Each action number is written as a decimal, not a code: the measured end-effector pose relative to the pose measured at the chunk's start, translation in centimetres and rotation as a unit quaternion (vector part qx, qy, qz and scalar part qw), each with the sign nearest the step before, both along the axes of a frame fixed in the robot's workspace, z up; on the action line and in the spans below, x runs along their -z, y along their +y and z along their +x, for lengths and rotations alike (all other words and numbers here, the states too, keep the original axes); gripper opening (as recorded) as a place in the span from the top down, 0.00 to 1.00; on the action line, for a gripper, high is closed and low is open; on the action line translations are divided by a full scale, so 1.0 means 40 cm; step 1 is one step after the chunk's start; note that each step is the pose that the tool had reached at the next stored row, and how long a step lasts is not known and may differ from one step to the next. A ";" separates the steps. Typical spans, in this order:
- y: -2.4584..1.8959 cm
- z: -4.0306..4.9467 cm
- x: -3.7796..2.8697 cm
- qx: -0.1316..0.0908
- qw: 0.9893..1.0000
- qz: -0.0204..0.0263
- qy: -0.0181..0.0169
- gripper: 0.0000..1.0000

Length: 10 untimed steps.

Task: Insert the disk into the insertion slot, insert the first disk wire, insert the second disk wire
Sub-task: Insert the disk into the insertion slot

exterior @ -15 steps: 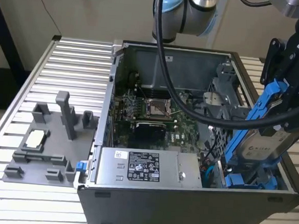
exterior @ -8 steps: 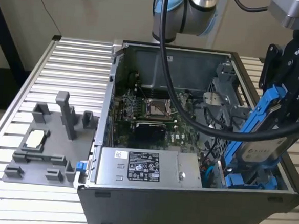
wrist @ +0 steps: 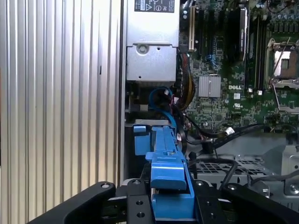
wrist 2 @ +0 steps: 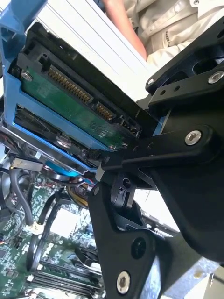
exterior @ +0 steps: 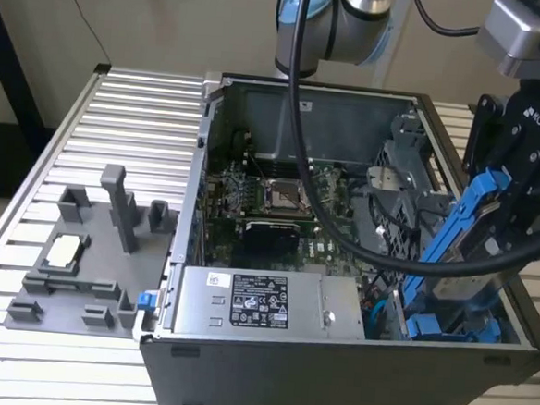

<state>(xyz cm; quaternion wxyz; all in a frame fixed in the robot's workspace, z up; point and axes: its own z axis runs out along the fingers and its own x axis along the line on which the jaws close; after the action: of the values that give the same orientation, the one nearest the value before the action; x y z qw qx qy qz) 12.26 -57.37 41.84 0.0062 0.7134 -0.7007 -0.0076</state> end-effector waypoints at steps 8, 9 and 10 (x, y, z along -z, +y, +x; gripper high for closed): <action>0.000 0.002 0.031 0.000 1.000 0.001 0.000 0.67; 0.000 0.001 0.033 0.000 1.000 0.002 0.000 0.67; 0.001 0.001 0.035 0.000 1.000 0.004 0.000 0.67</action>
<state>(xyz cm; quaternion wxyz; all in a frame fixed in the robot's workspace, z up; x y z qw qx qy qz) 12.31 -57.34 40.43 0.0037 0.7134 -0.7007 -0.0101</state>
